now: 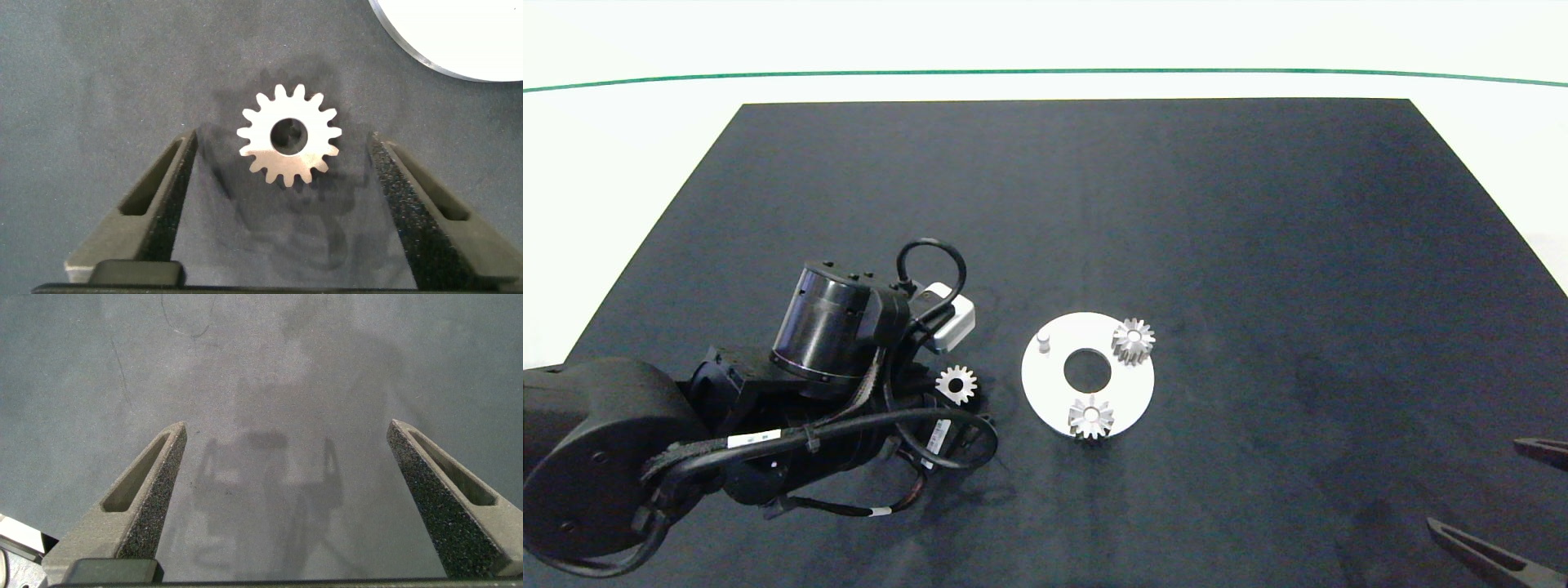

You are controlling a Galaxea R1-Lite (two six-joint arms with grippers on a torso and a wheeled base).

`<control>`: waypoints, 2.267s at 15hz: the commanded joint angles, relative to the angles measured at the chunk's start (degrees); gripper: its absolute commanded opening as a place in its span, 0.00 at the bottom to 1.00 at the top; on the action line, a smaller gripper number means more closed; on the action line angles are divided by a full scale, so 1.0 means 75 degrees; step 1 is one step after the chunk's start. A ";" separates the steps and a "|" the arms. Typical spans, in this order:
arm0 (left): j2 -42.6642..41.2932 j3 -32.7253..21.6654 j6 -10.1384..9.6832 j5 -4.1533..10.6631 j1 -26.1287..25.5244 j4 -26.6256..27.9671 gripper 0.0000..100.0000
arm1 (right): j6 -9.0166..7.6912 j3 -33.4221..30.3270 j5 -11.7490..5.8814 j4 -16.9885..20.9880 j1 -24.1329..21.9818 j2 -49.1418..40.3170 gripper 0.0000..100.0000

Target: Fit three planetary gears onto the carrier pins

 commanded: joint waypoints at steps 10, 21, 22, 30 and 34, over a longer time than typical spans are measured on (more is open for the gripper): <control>0.0026 -0.0011 -0.0011 0.0012 0.0012 -0.0195 0.59 | -0.0021 0.0002 -0.0006 0.0021 0.0013 -0.0029 1.00; 0.0119 0.0012 0.0001 0.0023 0.0012 -0.0254 0.37 | -0.0021 0.0002 -0.0018 0.0010 0.0013 -0.0053 1.00; 0.0119 0.0012 0.0001 0.0047 0.0012 -0.0254 0.35 | -0.0021 0.0002 -0.0018 0.0021 0.0013 -0.0053 1.00; 0.0084 0.0024 -0.0011 0.0047 0.0012 -0.0265 0.19 | -0.0009 0.0014 -0.0018 0.0021 0.0049 -0.0053 1.00; 0.0049 0.0024 0.0001 0.0047 0.0024 -0.0254 0.11 | -0.0021 0.0037 -0.0018 0.0010 0.0049 -0.0053 1.00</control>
